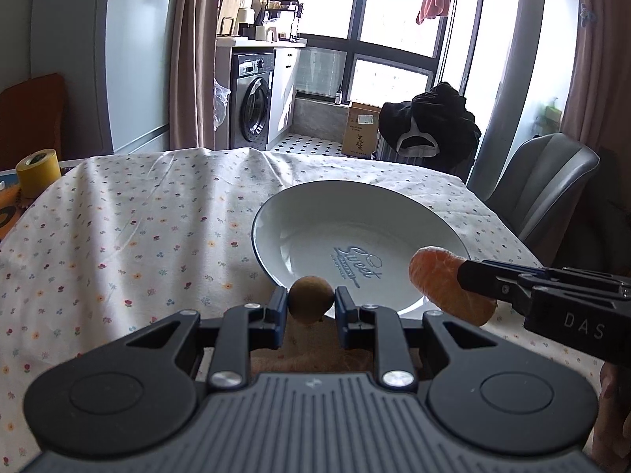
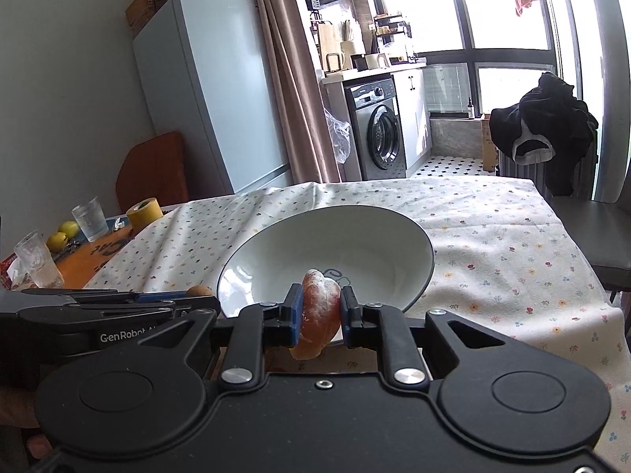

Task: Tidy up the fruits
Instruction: 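Carry peeled fruit into bowl with right gripper while left grasps small round fruit, then open both grippers to release the fruits in the bowl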

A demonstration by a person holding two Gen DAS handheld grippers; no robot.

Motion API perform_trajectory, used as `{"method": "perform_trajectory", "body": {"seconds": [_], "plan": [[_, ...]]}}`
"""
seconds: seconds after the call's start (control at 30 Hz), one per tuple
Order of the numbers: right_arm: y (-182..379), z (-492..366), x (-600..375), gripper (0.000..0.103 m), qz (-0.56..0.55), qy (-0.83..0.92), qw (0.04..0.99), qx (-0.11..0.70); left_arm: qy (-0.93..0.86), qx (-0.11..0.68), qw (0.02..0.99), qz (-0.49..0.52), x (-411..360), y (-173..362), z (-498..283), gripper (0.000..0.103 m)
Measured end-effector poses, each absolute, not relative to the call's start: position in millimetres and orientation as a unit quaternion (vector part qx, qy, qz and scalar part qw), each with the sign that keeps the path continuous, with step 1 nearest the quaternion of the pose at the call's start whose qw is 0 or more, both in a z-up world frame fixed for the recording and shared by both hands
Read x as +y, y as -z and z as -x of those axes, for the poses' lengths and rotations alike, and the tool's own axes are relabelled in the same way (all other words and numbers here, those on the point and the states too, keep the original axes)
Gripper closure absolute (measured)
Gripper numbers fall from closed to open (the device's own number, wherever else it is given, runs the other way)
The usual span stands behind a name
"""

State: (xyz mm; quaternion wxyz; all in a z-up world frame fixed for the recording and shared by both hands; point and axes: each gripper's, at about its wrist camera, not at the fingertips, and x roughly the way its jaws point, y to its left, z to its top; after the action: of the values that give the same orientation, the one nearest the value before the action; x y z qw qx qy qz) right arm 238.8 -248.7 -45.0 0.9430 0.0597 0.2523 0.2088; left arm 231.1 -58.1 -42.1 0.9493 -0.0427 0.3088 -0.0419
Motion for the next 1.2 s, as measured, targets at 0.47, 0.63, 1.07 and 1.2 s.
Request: {"method": "perform_trajectory", "body": {"seconds": [0.47, 0.63, 1.07, 1.2], "plan": [[51.3, -270.5, -247.3, 0.085, -0.074, -0.19, 0.944, 0.258, 0.039, 0.319, 0.946, 0.035, -71.3, 47.1, -269.3, 0.079], [52.9, -271.1, -250.5, 0.075, -0.09, -0.175, 0.949, 0.245, 0.026, 0.317, 0.948, 0.015, -76.0, 46.3, -269.9, 0.072], [36.4, -233.8, -263.9, 0.004, -0.105, -0.176, 0.959, 0.197, -0.01, 0.284, 0.958, 0.018, -63.3, 20.0, -233.4, 0.022], [33.4, -227.5, -264.8, 0.0, -0.113, -0.175, 0.958, 0.2, -0.017, 0.276, 0.96, 0.03, -60.6, 11.3, -221.2, 0.02]]}}
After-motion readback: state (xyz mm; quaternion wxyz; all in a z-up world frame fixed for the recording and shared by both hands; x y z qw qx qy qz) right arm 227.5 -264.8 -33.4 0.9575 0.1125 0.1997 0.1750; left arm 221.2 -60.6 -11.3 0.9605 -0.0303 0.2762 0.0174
